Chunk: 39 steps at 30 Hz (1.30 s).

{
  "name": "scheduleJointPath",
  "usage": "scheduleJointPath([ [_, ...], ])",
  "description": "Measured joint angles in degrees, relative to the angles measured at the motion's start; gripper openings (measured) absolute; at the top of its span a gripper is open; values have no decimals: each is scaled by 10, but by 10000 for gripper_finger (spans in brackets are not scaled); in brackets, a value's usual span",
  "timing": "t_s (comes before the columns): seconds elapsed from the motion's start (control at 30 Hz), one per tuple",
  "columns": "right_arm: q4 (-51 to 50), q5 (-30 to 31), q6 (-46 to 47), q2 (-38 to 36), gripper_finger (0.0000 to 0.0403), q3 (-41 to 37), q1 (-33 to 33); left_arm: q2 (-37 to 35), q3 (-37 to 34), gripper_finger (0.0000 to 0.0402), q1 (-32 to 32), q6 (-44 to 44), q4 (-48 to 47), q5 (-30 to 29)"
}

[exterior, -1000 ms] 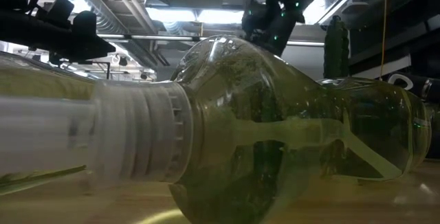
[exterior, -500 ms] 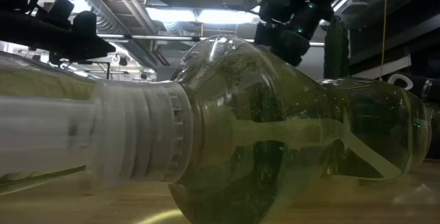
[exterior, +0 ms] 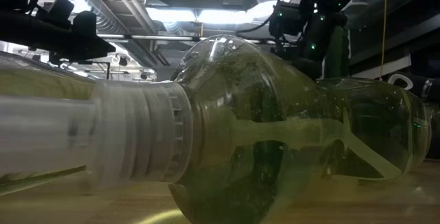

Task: Pick & Place Kitchen Sink Supplies
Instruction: Adjust the top right transparent bin on the table, then adjust the top left transparent bin on the table

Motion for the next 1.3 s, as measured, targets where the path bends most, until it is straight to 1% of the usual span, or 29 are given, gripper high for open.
scheduleJointPath([
  [0.13, -1, 79, -11, 0, 155, 0, 0, 0, 0, 180, 0, 0, 0, 0],
  [0.27, 18, 154, -42, 0, 155, 0, -4, 0, 0, 180, 0, 0, 0, 0],
  [0.33, 38, 175, -53, 0, 155, 0, -12, 0, 0, 180, 0, 0, 0, 0],
  [0.4, 51, 179, -56, 0, 155, 0, -22, 0, 0, 180, 0, 0, 0, 0],
  [0.53, 61, 162, -51, 0, 155, 0, -37, 0, 0, 180, 0, 0, 0, 0],
  [0.63, 75, 151, -52, 1, 155, 0, -37, 0, 0, 180, 0, 0, 0, 0],
  [0.8, 122, 150, -81, 1, 155, 0, -12, 0, 0, 180, 0, 0, 0, 0],
  [1.0, 214, 145, -135, 1, 155, 0, 26, 0, 0, 180, 0, 0, 0, 0],
  [1.07, 247, 111, -159, 1, 155, 0, 38, 0, 0, 180, 0, 0, 0, 0],
  [1.2, 312, 0, -201, 2, 155, 0, 57, 0, 0, 180, 0, 0, 0, 0],
  [1.27, 346, -28, -214, 6, 155, 0, 65, 0, 0, 180, 0, 0, 0, 0],
  [1.3, 363, -32, -217, 10, 155, 0, 68, 0, 0, 180, 0, 0, 0, 0],
])
